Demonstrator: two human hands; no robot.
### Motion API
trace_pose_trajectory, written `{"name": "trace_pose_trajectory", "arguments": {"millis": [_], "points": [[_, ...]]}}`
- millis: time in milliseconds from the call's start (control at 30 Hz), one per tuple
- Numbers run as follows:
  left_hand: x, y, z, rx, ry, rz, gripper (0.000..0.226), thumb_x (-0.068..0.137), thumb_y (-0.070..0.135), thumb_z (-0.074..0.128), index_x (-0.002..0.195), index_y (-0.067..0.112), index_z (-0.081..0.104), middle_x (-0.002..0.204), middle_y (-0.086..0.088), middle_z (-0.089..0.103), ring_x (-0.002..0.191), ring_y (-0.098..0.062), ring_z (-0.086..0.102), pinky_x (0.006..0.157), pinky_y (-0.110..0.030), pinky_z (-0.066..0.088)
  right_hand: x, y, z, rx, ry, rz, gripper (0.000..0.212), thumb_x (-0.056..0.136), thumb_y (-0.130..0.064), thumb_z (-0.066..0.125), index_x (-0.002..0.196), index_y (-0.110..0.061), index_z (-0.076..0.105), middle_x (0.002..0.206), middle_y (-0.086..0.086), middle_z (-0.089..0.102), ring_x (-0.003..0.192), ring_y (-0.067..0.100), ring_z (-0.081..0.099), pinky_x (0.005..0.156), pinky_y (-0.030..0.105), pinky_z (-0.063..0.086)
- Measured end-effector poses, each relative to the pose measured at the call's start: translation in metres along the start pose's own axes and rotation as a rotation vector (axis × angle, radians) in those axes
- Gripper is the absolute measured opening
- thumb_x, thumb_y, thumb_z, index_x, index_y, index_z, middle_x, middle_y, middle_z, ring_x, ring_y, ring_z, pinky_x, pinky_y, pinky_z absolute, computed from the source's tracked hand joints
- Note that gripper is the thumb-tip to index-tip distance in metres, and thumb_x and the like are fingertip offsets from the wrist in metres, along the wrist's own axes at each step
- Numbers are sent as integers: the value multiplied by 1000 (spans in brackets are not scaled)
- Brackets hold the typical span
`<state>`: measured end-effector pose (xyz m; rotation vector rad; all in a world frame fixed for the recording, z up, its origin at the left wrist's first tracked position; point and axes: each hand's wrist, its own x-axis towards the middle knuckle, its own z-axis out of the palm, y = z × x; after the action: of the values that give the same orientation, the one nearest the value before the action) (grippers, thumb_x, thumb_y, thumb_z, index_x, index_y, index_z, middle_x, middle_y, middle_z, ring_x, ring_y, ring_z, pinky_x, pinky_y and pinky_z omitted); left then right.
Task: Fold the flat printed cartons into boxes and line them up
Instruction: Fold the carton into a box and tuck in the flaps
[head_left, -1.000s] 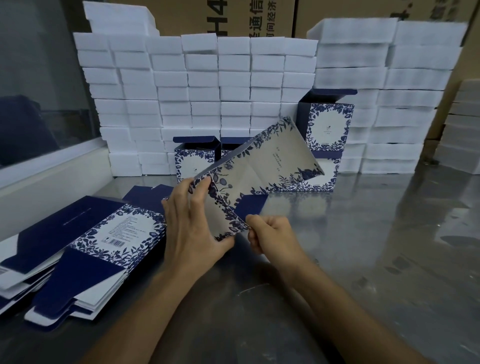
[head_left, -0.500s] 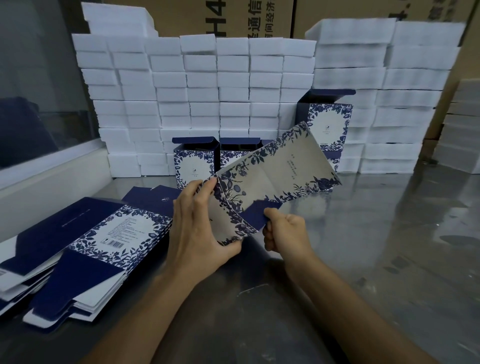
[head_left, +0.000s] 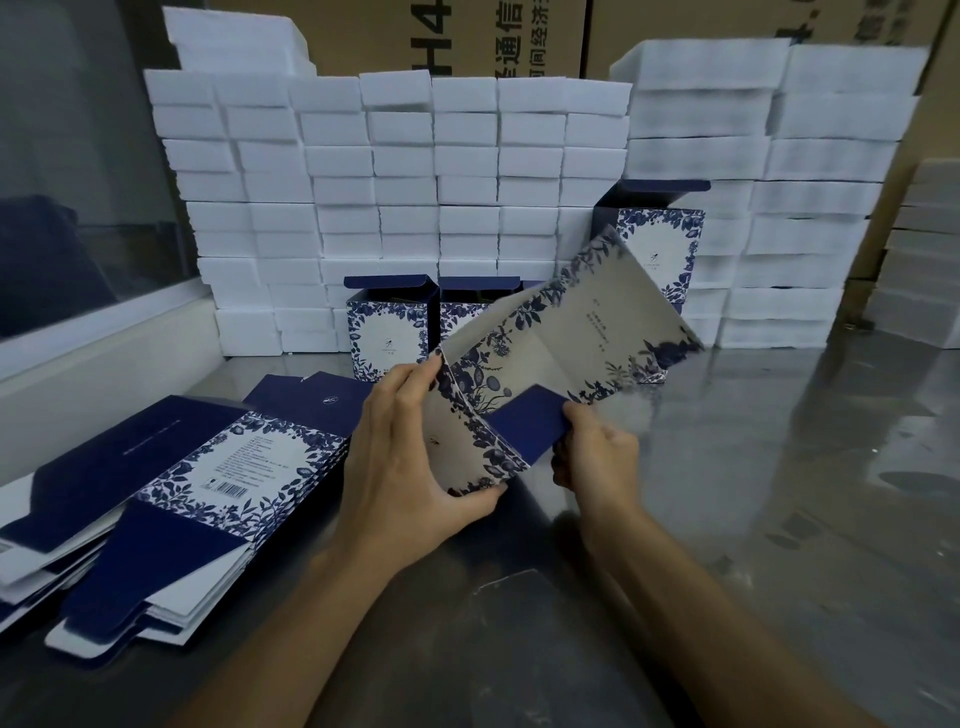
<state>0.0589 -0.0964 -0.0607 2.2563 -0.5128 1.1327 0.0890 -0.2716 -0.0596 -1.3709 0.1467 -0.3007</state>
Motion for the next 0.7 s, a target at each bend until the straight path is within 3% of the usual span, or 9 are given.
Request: {"name": "trace_pose_trajectory", "arguments": {"millis": [100, 167, 300, 367, 433, 567, 633, 700], "points": [[-1, 2, 1, -32, -4, -64, 123, 49, 55, 89, 146, 25, 19, 145, -3, 31, 135, -24, 37, 100, -57, 43, -4, 4, 6, -68, -84, -75, 38, 100, -38, 55, 68, -18, 60, 59, -9, 64, 54, 3, 59, 54, 17, 46], [-1, 3, 2, -76, -1, -117, 123, 48, 62, 85, 146, 27, 19, 146, 1, 31, 136, -20, 36, 103, -56, 41, -6, 6, 10, -14, -147, -25, 30, 94, -46, 61, 82, -20, 69, 74, -8, 76, 66, 2, 70, 65, 26, 53], [-2, -1, 5, -167, 30, -197, 118, 50, 65, 82, 145, 32, 19, 137, 21, 28, 131, -6, 36, 106, -37, 38, -8, 8, 20, 99, -194, 88, 58, 65, -70, 69, 102, -24, 69, 97, -2, 78, 92, 20, 75, 88, 44, 58], [-3, -4, 8, -238, 34, -255, 112, 56, 59, 83, 145, 33, 20, 138, 17, 32, 129, -6, 39, 104, -28, 36, -10, 9, 22, 80, -181, 76, 65, 61, -79, 65, 104, -30, 64, 106, -4, 75, 104, 18, 71, 99, 49, 52], [-2, -3, 10, -317, 48, -332, 100, 63, 59, 81, 142, 33, 26, 136, 11, 40, 122, -5, 44, 100, -27, 40, -11, 7, 23, 62, -182, 65, 70, 60, -83, 60, 107, -32, 60, 111, -5, 73, 106, 14, 68, 101, 51, 50], [2, 0, 9, -487, 90, -410, 53, 75, 63, 60, 119, 35, 50, 108, 22, 56, 96, -3, 57, 83, -33, 50, -9, 1, 24, 27, -175, -5, 58, 66, -73, 57, 105, -29, 51, 118, 4, 65, 106, 20, 65, 100, 51, 50], [4, 3, 8, -647, 119, -458, 42, 76, 61, 56, 108, 34, 55, 97, 20, 61, 91, -9, 60, 81, -37, 49, -9, -3, 24, 16, -174, -48, 57, 66, -74, 53, 104, -32, 50, 118, 3, 64, 105, 17, 63, 97, 43, 50], [6, 7, 7, -746, 125, -455, 38, 78, 57, 56, 102, 28, 55, 92, 11, 61, 91, -21, 59, 85, -50, 49, -9, -5, 23, 30, -173, -74, 66, 62, -80, 50, 107, -32, 51, 114, -4, 65, 102, 12, 63, 91, 37, 49]]}}
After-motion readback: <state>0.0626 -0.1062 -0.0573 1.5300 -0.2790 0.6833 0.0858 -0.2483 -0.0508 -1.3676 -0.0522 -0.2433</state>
